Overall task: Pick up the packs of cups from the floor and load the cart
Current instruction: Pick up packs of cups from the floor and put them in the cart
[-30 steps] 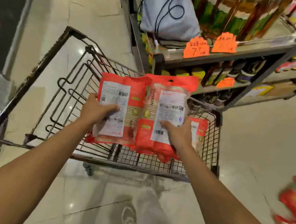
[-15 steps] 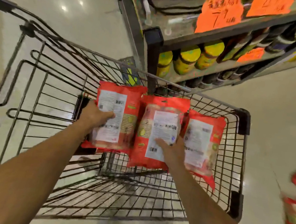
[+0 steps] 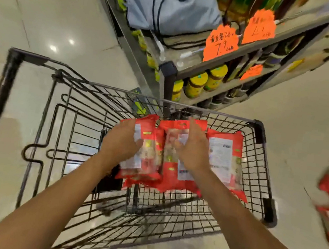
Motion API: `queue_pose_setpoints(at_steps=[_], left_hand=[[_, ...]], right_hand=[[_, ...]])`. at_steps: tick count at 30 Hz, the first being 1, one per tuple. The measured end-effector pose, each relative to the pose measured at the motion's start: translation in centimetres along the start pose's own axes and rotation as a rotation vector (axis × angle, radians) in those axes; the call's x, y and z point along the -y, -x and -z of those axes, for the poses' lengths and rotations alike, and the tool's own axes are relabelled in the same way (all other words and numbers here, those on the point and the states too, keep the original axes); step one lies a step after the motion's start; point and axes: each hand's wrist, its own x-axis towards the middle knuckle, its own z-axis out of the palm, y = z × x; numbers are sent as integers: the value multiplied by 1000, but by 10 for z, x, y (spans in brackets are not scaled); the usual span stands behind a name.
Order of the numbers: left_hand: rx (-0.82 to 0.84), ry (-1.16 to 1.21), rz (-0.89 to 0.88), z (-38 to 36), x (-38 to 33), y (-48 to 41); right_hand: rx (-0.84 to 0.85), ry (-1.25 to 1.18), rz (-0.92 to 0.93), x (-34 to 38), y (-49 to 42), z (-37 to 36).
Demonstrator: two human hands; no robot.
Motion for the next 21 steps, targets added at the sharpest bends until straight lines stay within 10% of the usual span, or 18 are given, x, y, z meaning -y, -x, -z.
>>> queue_pose_setpoints(at_steps=[5, 21], left_hand=[[-317, -352, -421, 80, -57, 79], [-397, -463, -1330, 56, -311, 324]], right_hand=[[-275, 361, 278, 76, 76, 76], [-784, 480, -484, -54, 417, 197]])
